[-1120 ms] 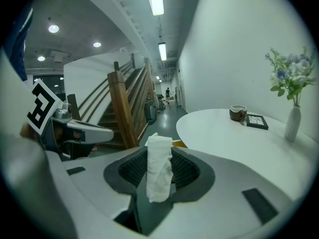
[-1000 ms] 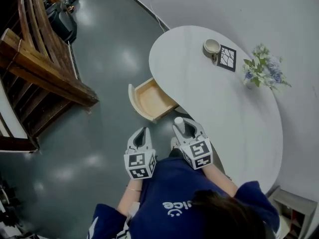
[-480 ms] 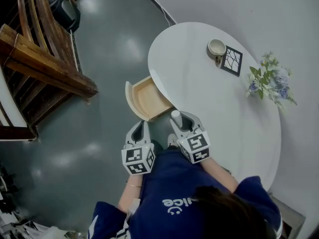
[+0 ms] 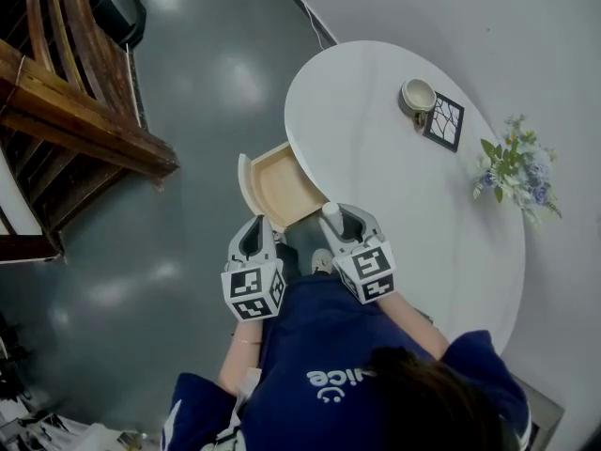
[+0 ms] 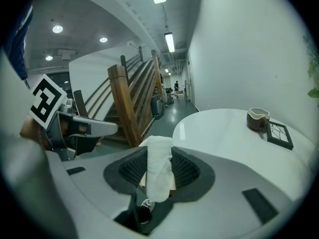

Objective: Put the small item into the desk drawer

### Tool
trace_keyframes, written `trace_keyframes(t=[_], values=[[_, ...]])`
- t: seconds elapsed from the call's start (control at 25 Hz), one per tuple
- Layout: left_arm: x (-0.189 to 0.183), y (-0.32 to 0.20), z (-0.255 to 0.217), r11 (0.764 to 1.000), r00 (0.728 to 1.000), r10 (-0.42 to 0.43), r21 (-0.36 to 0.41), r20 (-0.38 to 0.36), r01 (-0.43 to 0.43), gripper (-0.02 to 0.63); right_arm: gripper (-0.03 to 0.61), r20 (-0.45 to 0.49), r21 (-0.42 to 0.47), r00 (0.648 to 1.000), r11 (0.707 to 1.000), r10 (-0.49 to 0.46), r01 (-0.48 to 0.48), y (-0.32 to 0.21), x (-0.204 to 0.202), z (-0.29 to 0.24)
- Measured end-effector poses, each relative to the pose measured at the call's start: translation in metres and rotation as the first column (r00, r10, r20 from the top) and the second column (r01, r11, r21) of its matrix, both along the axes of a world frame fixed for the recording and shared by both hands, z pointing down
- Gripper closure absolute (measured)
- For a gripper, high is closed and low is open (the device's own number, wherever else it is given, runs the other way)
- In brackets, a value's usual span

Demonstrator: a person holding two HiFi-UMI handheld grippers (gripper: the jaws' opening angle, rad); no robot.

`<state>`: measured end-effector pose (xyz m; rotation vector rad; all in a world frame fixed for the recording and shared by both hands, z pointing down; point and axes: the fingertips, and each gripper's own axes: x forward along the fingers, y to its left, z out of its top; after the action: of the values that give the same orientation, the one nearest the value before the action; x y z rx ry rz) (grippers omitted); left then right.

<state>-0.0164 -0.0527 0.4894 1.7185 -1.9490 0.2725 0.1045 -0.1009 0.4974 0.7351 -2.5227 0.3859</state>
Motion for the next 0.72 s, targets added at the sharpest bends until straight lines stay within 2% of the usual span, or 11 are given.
trace_keyframes(t=[0.4, 0.72], values=[[-0.04, -0.027, 0.003, 0.997, 0.997, 0.072, -0.004, -0.008, -0.072, 0.609, 0.431, -0.085, -0.023, 0.996, 0.999, 0.023, -0.025, -0.012, -0.044, 0.009], [-0.074, -0.045, 0.002, 0.995, 0.995, 0.096, 0.029, -0.001, -0.096, 0.609, 0.431, -0.131, -0.025, 0.989, 0.997, 0.063, -0.067, -0.025, -0.071, 0.018]])
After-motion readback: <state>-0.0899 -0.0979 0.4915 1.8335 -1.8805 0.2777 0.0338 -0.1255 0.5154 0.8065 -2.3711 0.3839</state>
